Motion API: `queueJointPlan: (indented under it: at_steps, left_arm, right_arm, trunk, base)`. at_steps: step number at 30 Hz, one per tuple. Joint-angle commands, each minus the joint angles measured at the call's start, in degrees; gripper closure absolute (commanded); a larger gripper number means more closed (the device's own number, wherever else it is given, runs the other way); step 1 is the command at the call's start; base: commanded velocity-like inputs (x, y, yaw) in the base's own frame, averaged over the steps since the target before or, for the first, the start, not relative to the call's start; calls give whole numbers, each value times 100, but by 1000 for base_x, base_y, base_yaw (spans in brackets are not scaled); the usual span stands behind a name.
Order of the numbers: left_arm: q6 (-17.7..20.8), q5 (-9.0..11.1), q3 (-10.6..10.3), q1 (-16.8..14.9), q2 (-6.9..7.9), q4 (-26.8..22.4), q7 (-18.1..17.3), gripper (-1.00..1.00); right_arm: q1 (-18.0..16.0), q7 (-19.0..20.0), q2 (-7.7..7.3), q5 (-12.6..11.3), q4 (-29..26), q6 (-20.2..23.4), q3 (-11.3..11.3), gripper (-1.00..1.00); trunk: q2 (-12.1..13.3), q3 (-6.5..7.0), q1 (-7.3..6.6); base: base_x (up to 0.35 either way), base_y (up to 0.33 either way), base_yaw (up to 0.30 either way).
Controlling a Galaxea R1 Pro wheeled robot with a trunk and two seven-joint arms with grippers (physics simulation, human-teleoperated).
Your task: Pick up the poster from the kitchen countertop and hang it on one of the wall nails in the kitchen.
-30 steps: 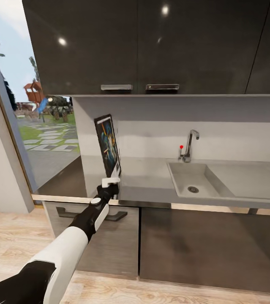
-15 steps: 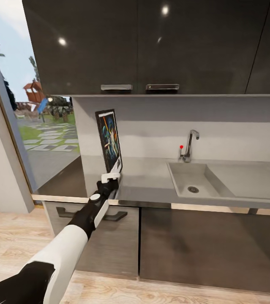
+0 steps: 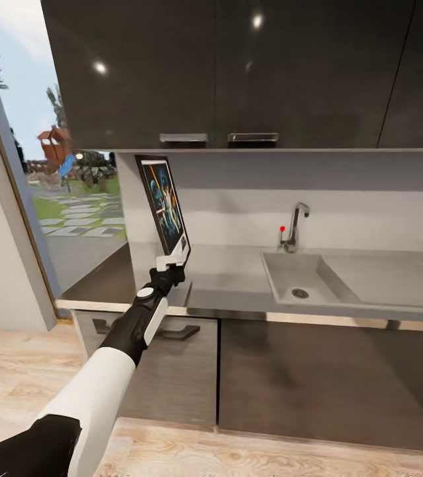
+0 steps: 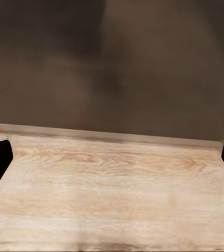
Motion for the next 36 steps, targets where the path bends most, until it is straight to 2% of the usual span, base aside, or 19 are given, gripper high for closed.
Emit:
queueJointPlan:
  at_steps: [1,30,36]
  left_arm:
    - [30,34,-20,-4,0,-9,50,100]
    - [27,44,-24,-1,0,-20,36,100]
    - [162,52,-24,17,0,-516,-139,100]
  right_arm:
    - [2,-4,0,7,-5,-8,-1,-100]
    - [2,-4,0,7,14,-5,6,-100]
    - [2,-4,0,7,19,-5,7,-100]
  trunk:
    - [-4,-5,-3]
    - [-4,-5,-3]
    - [-4,-5,-3]
  base:
    - [-311,0,0]
    - [-333,0,0]
    - [-214,0,0]
